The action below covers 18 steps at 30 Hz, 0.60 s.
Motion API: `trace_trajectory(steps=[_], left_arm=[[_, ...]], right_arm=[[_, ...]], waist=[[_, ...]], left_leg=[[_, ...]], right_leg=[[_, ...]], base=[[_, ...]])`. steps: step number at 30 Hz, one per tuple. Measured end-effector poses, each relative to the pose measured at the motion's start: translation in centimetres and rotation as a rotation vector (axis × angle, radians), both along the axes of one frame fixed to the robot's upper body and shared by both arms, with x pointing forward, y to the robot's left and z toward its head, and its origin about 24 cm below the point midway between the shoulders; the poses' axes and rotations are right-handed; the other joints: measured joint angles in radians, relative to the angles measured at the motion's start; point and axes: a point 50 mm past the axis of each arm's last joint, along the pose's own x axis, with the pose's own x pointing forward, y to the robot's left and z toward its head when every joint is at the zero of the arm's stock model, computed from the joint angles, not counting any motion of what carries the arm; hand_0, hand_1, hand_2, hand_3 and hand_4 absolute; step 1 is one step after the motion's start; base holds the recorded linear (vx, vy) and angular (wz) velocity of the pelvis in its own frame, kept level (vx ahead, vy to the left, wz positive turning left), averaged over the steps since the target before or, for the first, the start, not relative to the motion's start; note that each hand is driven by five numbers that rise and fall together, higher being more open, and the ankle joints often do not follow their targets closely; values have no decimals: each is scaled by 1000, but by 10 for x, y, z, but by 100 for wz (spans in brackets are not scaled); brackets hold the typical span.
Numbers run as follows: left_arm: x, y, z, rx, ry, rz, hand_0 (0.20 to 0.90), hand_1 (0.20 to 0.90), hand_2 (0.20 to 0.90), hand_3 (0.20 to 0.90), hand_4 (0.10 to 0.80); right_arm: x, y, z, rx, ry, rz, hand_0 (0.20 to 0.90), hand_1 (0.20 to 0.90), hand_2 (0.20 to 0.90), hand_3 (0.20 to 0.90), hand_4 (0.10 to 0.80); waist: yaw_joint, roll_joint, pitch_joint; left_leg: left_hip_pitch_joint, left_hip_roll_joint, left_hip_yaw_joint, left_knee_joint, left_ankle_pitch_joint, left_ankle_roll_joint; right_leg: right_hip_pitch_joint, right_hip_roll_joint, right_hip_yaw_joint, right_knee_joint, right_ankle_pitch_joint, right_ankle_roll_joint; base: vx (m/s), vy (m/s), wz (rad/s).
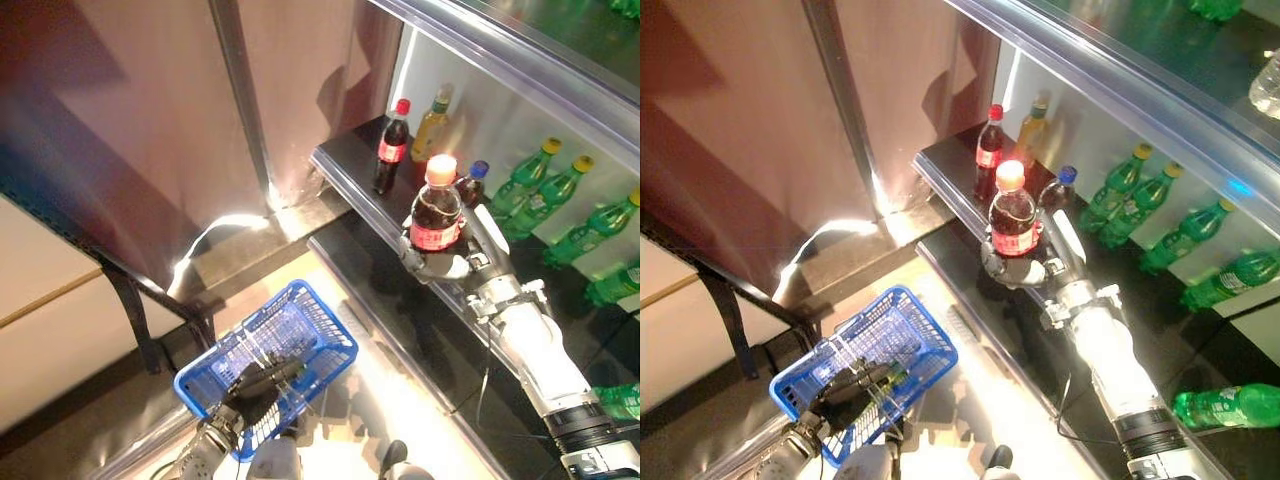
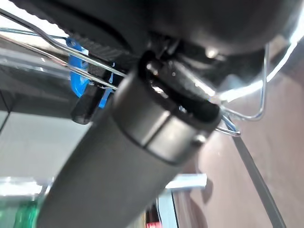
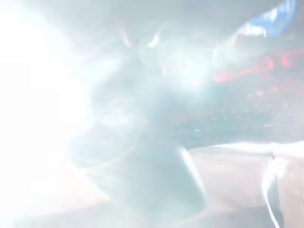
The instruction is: Pick up the drink and place into the basket.
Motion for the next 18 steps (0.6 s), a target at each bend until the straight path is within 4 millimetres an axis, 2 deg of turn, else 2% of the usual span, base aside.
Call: trace_trajectory(steps=[7,18], left_arm=[[17,-17,25,-14,-101,-39,300,300,300,200,100],[27,-25,53,39,-191,-122,300,300,300,200,100]], right_arm=[[-2,16,-11,-10,46,64,300,300,300,200,100],[-4,31,-20,42,82,83,300,300,300,200,100]], waist=[[29,-3,-2],[66,-17,-7]], left_leg=[[-26,-7,-44,0,17,2],[-35,-13,-75,0,21,2]], right_leg=[[4,1,-40,0,-1,2],[15,1,-71,0,-6,5]], base=[[13,-27,19],[4,-18,8]])
